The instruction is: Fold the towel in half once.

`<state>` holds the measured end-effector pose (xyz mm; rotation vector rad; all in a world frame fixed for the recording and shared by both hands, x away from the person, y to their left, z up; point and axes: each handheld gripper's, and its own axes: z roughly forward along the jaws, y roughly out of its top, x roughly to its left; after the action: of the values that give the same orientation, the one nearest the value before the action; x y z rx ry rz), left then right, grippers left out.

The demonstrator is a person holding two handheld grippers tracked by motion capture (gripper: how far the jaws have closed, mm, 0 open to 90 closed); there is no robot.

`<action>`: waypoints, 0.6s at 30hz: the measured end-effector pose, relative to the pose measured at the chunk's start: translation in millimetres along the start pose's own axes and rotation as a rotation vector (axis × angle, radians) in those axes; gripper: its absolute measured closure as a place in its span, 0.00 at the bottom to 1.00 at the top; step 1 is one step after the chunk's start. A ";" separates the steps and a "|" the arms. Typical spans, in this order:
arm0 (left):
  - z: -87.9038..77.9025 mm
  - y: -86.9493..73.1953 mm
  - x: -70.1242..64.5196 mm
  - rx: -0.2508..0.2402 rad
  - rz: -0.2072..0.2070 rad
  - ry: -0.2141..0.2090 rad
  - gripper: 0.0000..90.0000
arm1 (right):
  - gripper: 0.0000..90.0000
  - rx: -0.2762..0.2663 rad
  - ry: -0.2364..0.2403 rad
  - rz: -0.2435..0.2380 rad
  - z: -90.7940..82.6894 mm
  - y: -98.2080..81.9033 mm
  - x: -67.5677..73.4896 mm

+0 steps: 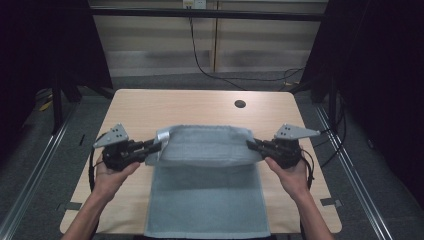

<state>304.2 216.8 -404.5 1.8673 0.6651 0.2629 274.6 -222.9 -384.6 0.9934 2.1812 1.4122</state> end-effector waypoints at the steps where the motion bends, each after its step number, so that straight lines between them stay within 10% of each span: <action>1: 2.3 -8.4 -0.8 0.011 -0.022 -0.013 0.87 | 0.95 0.017 0.003 -0.001 0.9 -7.7 2.7; 18: -6.8 -85.0 -35.6 0.176 -0.012 -0.114 0.81 | 0.83 0.175 0.127 0.083 -16.5 -105.1 46.0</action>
<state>244.6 224.2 -474.7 2.0288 0.6373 0.0911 194.4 -227.0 -468.2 1.0934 2.4163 1.3738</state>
